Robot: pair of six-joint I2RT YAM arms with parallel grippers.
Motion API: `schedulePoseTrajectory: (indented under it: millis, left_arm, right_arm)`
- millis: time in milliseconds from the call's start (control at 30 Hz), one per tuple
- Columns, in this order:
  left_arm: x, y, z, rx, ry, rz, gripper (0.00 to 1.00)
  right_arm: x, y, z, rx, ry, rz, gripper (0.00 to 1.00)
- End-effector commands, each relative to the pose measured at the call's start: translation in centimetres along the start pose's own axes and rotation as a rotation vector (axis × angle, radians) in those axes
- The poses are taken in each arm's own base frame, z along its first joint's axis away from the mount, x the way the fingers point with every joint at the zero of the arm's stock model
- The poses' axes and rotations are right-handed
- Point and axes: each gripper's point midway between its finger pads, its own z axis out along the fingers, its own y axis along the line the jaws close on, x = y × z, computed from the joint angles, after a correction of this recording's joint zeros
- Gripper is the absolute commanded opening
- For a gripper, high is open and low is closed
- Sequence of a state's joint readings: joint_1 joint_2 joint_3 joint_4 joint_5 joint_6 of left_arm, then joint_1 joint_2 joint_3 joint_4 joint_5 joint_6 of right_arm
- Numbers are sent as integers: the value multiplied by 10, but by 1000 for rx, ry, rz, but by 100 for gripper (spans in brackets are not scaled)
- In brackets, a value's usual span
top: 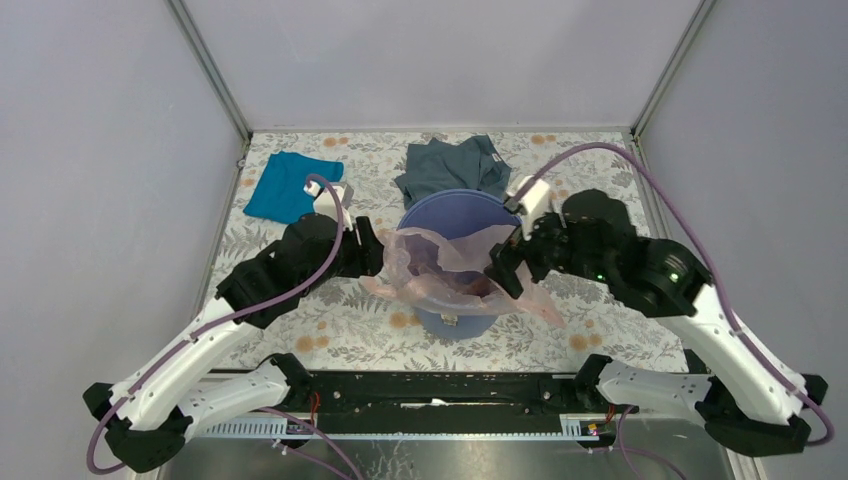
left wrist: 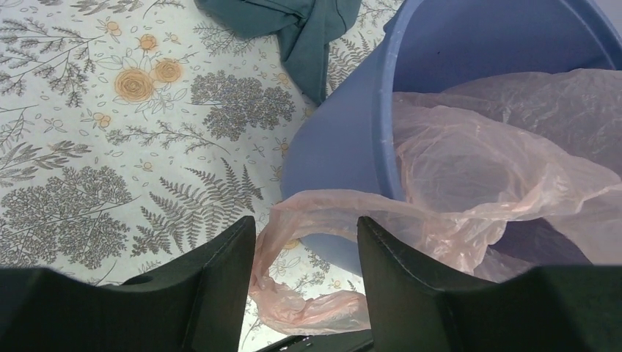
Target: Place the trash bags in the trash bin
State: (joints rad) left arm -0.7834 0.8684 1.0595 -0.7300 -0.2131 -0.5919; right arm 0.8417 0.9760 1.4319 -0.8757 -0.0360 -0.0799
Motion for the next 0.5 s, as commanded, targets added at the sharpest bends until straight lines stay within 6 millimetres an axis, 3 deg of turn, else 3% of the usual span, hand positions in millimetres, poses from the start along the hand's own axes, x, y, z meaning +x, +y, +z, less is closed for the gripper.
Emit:
schedulePoseTrajectory:
  millis: [0, 100, 200, 333, 467]
  left_arm:
    - [-23, -18, -2, 65, -62, -16, 55]
    - [-21, -17, -1, 62, -62, -22, 53]
    - [-17, -14, -1, 60, -57, -22, 53]
    - [-14, -11, -2, 53, -56, -33, 53]
    - [-10, -7, 0, 42, -54, -35, 55]
  right_arm:
    - [-24, 27, 16, -81, -41, -109, 100]
    - [-21, 32, 31, 15, 6, -195, 100]
    - [-18, 15, 36, 210, 36, -271, 100]
    - [-25, -8, 29, 432, 30, -317, 100]
    - [-22, -18, 23, 543, 37, -365, 99]
